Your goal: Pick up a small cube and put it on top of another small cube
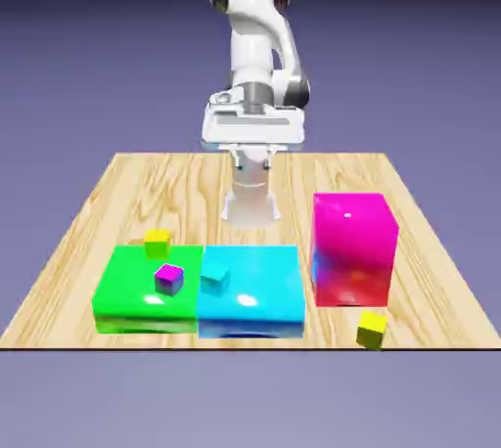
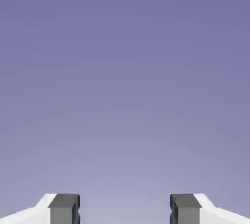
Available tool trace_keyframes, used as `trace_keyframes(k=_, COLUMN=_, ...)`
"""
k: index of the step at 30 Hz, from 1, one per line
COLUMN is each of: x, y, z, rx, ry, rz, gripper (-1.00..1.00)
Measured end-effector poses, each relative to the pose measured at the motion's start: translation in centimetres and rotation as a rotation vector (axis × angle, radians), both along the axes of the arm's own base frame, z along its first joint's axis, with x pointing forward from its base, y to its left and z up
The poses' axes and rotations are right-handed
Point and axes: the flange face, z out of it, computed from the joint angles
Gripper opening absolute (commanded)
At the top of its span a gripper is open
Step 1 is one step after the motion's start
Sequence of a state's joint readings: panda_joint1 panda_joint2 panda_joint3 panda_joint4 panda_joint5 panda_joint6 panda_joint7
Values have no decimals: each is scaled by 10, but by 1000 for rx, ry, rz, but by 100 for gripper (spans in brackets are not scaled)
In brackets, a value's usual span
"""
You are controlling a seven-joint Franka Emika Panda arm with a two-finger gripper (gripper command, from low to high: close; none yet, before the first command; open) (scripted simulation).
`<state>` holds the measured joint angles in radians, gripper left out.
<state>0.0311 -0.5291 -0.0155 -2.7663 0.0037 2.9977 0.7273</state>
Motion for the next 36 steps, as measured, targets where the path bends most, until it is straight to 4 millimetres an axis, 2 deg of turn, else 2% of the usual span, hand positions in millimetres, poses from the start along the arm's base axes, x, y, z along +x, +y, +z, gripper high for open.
trace_keyframes(k=9, x=92, y=13, z=-18, rx=-23, ry=271, rz=104, gripper=0)
trace_keyframes(k=20, x=188, y=44, z=-70, rx=-118, ry=591, rz=240, gripper=0)
trace_keyframes(k=28, x=238, y=83, z=-118, rx=-234, ry=810, rz=343, gripper=0)
trace_keyframes(k=36, x=266, y=141, z=-168, rx=-390, ry=1015, rz=453, gripper=0)
